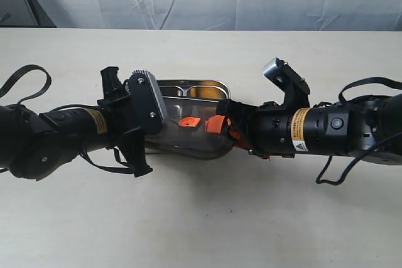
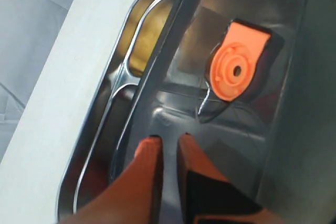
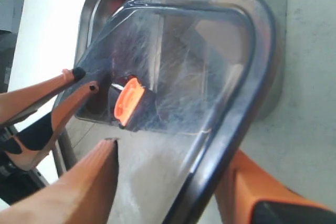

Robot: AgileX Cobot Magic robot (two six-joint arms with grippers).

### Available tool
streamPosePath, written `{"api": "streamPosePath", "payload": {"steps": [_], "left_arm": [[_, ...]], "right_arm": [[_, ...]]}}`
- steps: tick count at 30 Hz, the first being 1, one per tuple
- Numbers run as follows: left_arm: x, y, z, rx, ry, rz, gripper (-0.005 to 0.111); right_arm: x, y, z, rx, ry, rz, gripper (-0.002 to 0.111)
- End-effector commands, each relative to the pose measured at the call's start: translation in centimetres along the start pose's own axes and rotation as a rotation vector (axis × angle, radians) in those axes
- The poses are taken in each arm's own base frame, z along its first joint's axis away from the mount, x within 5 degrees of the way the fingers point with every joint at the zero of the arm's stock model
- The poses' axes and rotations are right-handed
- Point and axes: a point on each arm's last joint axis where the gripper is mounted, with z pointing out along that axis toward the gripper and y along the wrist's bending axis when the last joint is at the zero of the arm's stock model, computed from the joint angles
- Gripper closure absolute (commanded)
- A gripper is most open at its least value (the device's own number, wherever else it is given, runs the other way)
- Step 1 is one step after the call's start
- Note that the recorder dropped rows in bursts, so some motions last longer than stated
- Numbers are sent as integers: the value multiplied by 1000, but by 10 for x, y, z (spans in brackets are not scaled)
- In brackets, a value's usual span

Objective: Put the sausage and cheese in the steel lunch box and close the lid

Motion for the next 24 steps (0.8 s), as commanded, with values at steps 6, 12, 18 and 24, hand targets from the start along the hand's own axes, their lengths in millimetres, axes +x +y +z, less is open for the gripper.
{"api": "streamPosePath", "payload": {"steps": [6, 12, 18, 24], "left_arm": [[13, -12, 2, 86, 100, -9, 94], [13, -11, 2, 82, 97, -13, 94], [12, -11, 2, 73, 87, -13, 94], [12, -10, 2, 66, 83, -20, 94]], "right_arm": [[-18, 20, -1, -41, -30, -159, 76], [-27, 32, 1, -50, 30, -404, 109], [-33, 21, 2, 80, 0, -389, 109], [-36, 13, 11, 137, 6, -385, 109]]}}
